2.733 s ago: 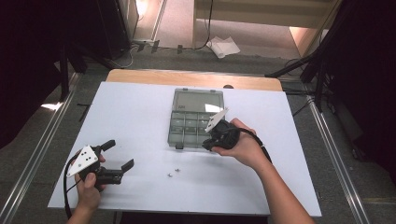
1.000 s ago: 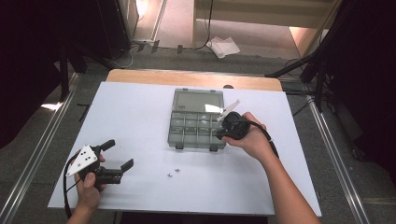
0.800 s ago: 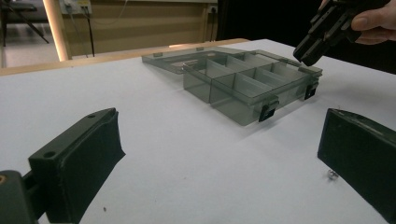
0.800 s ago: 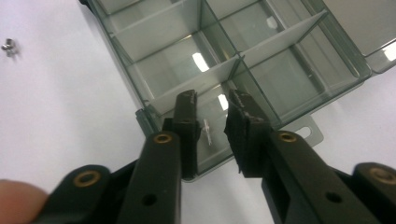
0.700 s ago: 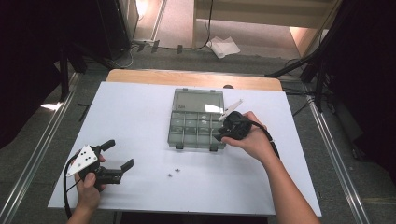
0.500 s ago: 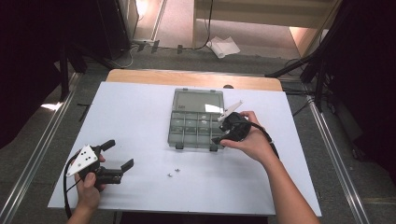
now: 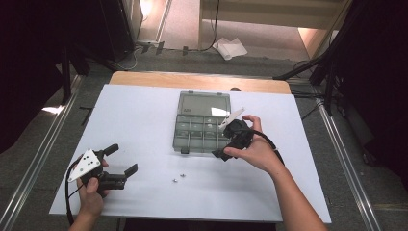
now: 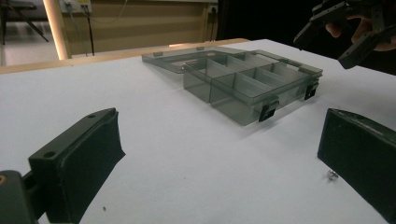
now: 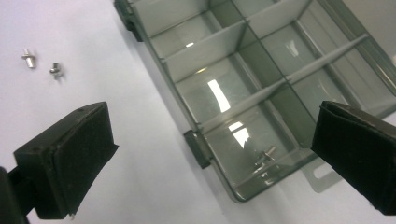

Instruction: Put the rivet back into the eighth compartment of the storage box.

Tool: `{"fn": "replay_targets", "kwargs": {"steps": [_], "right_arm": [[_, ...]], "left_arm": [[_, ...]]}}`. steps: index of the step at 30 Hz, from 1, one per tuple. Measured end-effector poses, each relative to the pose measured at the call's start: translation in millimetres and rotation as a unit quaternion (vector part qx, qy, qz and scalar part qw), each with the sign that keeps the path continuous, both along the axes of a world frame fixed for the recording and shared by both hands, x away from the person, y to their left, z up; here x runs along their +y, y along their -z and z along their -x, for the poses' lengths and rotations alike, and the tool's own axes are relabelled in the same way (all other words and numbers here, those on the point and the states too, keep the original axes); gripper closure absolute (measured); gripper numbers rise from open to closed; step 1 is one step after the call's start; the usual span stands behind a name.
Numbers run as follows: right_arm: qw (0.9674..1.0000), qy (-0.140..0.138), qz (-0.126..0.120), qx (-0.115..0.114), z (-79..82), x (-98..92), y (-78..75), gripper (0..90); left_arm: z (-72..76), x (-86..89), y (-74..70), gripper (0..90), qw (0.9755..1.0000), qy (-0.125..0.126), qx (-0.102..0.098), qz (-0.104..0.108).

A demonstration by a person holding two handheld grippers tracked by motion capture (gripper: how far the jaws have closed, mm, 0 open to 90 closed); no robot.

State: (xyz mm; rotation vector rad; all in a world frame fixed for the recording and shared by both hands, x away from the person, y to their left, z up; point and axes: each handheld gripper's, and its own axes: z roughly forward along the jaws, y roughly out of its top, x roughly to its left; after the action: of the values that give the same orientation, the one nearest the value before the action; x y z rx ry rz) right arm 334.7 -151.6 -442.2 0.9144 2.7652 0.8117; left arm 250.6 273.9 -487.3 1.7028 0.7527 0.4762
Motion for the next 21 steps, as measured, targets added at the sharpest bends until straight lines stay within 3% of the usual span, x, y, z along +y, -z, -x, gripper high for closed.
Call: {"fn": "replay_targets", "kwargs": {"steps": [21], "right_arm": [[0.9990,-0.043,0.008,-0.003,20.5,32.0,0.7,5.5]], "left_arm": [[0.1,0.1,-0.1,0.0,1.0000,0.001,0.000,-0.002]]}}
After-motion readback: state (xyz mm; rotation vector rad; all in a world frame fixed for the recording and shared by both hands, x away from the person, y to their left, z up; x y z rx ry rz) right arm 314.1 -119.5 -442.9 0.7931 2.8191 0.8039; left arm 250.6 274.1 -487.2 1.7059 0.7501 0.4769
